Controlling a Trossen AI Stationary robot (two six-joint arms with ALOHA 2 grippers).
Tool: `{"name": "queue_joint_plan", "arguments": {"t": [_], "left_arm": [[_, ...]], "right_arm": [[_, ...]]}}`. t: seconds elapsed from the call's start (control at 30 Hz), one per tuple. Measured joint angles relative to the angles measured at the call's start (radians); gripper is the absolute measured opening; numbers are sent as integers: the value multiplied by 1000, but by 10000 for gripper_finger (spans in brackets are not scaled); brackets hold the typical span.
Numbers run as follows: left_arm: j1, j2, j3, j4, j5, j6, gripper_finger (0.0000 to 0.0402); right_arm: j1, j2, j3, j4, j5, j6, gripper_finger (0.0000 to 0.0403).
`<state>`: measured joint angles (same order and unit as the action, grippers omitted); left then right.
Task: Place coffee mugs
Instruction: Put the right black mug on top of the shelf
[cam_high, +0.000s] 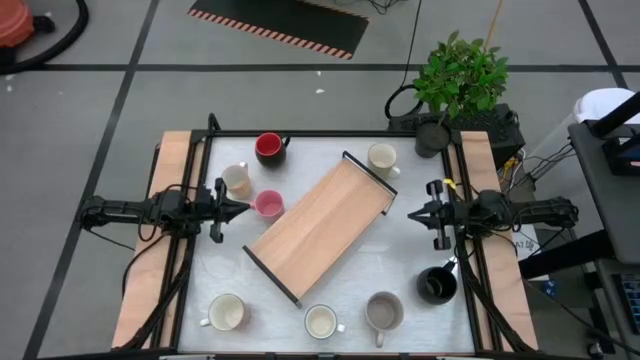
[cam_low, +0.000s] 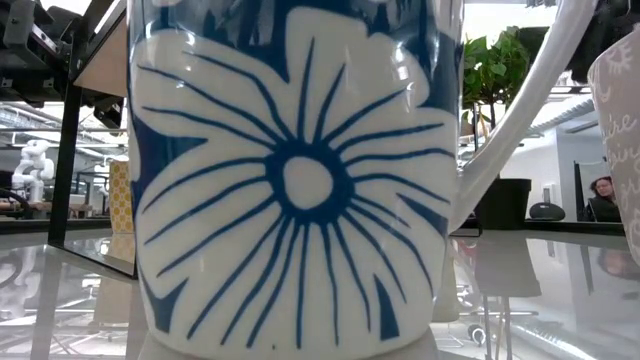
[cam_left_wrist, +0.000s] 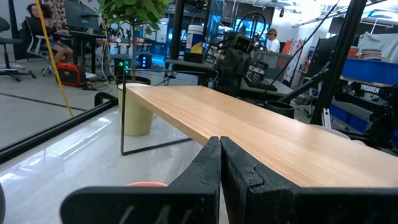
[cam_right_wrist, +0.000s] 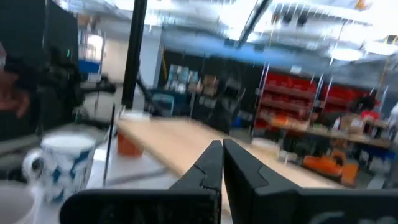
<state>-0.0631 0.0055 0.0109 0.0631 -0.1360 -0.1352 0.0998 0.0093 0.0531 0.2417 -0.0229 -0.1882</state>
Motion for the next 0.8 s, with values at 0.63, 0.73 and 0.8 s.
{"name": "queue_joint_plan", "arguments": {"t": [0.63, 0.73, 0.8], "left_arm": [[0, 1, 0, 18, 0, 158, 1], [0, 1, 0, 17, 0, 157, 1], [0, 1, 0, 17, 0, 157, 1]], "right_arm": [[0, 454, 570, -261, 77, 99, 0], [0, 556, 686, -313, 75, 126, 0], [0, 619, 763, -344, 75, 146, 0]]}}
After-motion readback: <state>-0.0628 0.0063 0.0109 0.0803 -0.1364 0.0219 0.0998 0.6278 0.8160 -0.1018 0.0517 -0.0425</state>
